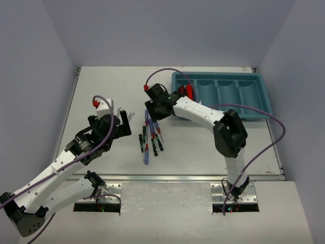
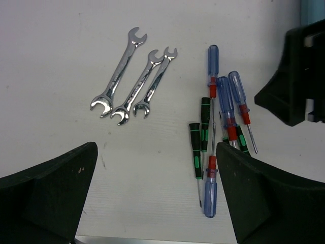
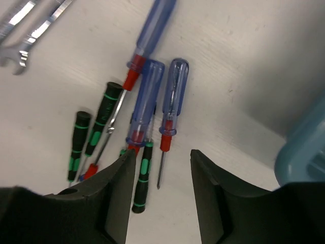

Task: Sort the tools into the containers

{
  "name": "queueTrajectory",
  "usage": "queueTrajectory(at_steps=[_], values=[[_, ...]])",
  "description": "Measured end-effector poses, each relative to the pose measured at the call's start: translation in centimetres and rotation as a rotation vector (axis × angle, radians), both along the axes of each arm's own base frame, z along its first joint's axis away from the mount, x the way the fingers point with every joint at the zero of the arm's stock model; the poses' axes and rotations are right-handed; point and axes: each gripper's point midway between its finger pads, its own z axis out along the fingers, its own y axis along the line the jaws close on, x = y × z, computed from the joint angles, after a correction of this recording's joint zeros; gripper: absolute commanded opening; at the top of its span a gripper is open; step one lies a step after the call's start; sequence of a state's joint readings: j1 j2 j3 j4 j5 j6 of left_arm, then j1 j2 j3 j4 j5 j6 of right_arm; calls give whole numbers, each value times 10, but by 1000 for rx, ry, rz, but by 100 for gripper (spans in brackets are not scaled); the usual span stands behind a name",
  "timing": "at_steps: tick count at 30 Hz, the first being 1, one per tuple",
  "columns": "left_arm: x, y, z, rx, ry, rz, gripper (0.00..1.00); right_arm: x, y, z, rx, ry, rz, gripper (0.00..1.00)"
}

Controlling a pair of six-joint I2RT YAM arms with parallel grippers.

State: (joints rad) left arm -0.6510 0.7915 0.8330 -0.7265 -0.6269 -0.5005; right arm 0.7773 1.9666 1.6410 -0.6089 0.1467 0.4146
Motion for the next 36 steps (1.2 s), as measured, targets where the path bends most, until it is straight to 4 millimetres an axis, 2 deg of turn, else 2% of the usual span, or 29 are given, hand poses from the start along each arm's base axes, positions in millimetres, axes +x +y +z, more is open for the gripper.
queueTrajectory(at_steps=[2, 4, 8, 17, 22, 24, 29, 33, 36], values=[[0, -1, 2, -7, -8, -5, 100, -1, -1, -40, -65, 62, 3, 47], [1, -4, 0, -11, -5, -19, 100, -3, -9, -66, -120, 113, 1, 46], [2, -9, -6, -1, 19, -44, 100, 3, -12, -91, -168, 151, -1, 43], [2, -15, -10, -5, 34, -72, 100, 19, 0, -102, -161, 146, -7, 36], [2, -15, -7, -12, 25, -75, 100, 20, -3, -116, -172, 169, -22, 24], [2, -15, -6, -17, 19, -75, 100, 22, -3, -117, -168, 168, -33, 16], [1, -14, -1, -28, 2, -75, 100, 23, -5, -116, -168, 169, -44, 10], [0, -13, 0, -30, -4, -72, 100, 20, -6, -110, -170, 178, -42, 8], [1, -12, 0, -28, -5, -70, 100, 18, -5, -86, -128, 174, -32, 7]])
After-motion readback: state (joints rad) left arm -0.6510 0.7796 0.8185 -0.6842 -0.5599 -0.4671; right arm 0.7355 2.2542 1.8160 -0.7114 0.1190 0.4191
